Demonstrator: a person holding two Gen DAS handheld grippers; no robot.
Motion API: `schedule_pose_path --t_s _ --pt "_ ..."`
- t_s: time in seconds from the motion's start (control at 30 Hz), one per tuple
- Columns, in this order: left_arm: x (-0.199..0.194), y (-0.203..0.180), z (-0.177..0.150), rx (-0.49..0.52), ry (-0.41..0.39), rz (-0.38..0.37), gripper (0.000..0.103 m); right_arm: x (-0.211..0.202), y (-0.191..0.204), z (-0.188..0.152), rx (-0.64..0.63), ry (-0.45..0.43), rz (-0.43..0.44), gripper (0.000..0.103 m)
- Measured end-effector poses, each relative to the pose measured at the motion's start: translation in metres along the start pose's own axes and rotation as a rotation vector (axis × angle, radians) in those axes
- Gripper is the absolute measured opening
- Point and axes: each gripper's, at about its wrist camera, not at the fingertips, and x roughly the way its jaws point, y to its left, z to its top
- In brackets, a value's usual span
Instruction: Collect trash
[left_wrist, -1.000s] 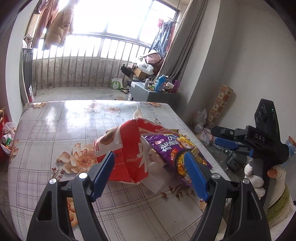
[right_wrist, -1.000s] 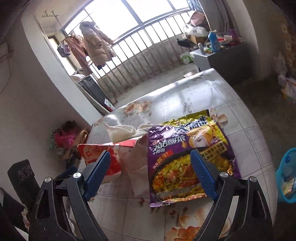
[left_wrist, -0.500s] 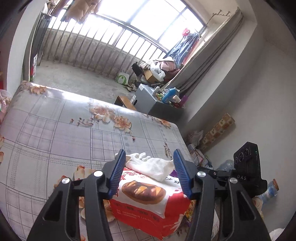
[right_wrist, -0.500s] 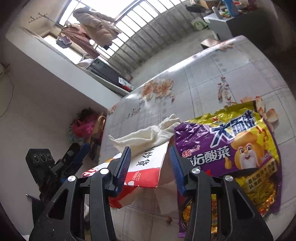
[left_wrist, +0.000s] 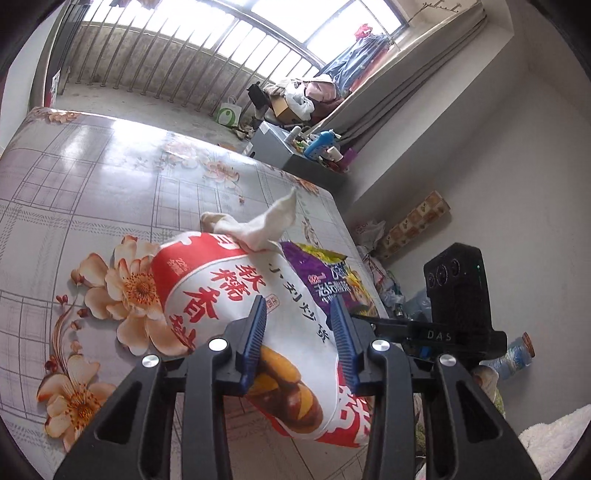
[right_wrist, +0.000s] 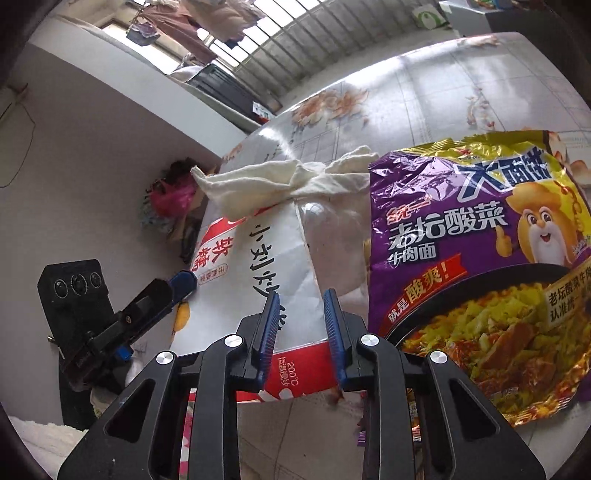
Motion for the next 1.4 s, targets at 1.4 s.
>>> schedule_pose_path --t_s 1.4 --pt "-0.033 0.075 -0.071 -0.317 0.051 -0.036 0.044 0.050 0.036 -0.039 -0.141 0.098 -0.008 0.001"
